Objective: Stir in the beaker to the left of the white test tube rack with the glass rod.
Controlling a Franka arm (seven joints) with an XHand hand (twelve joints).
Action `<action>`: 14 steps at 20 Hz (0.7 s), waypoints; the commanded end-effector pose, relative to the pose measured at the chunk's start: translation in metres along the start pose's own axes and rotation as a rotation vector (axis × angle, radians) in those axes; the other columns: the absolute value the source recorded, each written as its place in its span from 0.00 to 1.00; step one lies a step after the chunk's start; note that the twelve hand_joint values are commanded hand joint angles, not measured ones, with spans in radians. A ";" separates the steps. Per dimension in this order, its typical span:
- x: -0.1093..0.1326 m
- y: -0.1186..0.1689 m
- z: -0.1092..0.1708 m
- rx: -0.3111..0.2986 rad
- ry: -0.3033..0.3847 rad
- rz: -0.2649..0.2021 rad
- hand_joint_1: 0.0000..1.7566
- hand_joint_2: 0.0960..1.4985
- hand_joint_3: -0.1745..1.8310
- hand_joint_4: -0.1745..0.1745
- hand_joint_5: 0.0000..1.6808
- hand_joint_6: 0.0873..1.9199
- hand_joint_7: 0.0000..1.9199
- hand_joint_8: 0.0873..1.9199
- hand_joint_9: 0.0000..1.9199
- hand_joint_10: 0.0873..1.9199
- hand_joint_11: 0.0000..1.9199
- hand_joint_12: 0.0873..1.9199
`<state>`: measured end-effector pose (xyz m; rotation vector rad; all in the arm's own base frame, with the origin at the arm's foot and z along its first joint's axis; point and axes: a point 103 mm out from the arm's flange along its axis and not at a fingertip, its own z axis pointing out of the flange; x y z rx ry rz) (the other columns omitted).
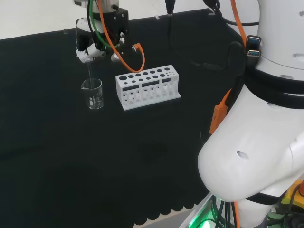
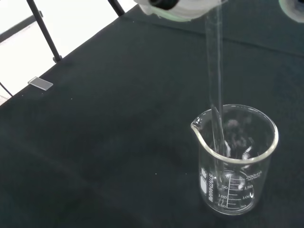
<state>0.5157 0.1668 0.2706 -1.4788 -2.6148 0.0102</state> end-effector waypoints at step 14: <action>0.016 -0.003 -0.010 -0.026 -0.028 -0.013 0.76 0.66 0.00 0.00 0.90 0.00 0.79 0.03 0.99 0.03 0.90 0.20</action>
